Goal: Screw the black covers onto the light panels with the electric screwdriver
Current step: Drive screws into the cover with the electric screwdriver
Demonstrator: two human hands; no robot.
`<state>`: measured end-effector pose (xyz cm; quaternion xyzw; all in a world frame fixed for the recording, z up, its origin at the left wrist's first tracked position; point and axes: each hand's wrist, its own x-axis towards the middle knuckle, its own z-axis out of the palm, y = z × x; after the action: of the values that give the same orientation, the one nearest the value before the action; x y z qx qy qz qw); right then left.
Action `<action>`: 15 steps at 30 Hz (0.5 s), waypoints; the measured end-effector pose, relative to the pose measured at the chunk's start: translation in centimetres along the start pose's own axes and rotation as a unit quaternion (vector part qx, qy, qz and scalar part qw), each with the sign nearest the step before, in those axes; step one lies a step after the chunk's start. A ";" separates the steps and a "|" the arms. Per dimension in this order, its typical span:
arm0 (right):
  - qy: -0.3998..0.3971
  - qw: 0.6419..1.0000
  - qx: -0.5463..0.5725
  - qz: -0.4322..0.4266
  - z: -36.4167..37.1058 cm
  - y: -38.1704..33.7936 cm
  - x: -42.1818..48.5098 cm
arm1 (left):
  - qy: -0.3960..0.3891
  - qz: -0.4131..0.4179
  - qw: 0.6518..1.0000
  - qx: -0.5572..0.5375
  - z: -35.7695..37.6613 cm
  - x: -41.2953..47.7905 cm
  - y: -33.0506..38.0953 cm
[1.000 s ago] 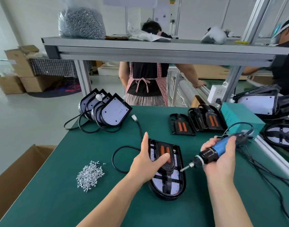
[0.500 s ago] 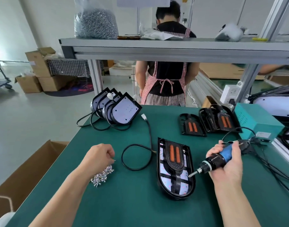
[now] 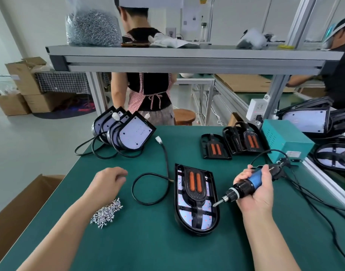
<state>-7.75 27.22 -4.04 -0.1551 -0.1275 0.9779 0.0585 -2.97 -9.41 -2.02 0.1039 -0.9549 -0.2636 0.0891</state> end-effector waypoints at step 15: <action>-0.026 0.995 -0.014 -0.098 6.4 1.6 -5.6 | -0.198 -0.197 0.629 -0.725 4.3 -9.5 13.4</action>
<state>-4.56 23.38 3.03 -0.1171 -0.1571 0.9692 0.1489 3.20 6.26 0.26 0.1371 -0.4071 -0.8963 -0.1100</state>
